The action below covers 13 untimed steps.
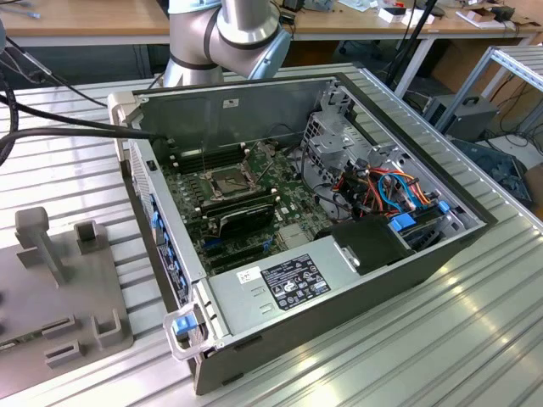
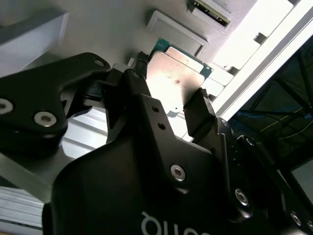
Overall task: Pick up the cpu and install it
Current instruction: 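Pick up the cpu and move it towards the insertion slot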
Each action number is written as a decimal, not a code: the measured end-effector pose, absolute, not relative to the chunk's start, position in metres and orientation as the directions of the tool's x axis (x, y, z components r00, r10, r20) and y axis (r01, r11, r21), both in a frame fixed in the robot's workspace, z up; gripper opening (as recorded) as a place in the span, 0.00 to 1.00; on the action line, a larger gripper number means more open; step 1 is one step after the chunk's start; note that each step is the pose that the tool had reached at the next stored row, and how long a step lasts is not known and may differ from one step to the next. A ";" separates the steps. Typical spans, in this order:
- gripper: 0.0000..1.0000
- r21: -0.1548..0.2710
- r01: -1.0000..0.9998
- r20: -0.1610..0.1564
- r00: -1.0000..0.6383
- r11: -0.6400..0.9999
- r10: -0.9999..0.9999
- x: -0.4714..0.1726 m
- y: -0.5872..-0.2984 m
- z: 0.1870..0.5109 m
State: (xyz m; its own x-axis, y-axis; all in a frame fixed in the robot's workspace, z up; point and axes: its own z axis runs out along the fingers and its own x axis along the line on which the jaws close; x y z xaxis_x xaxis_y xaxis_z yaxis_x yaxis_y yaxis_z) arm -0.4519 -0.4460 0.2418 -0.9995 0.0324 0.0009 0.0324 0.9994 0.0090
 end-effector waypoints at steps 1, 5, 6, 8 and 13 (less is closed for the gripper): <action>0.55 0.009 0.030 0.001 -1.000 1.000 0.030 -0.452 -0.446 0.240; 0.55 0.009 0.028 0.000 -1.000 1.000 0.028 -0.452 -0.446 0.239; 0.55 0.009 0.028 0.000 -1.000 1.000 0.028 -0.452 -0.446 0.239; 0.55 0.009 0.028 0.000 -1.000 1.000 0.028 -0.452 -0.446 0.239; 0.55 0.009 0.028 0.000 -1.000 1.000 0.028 -0.452 -0.446 0.242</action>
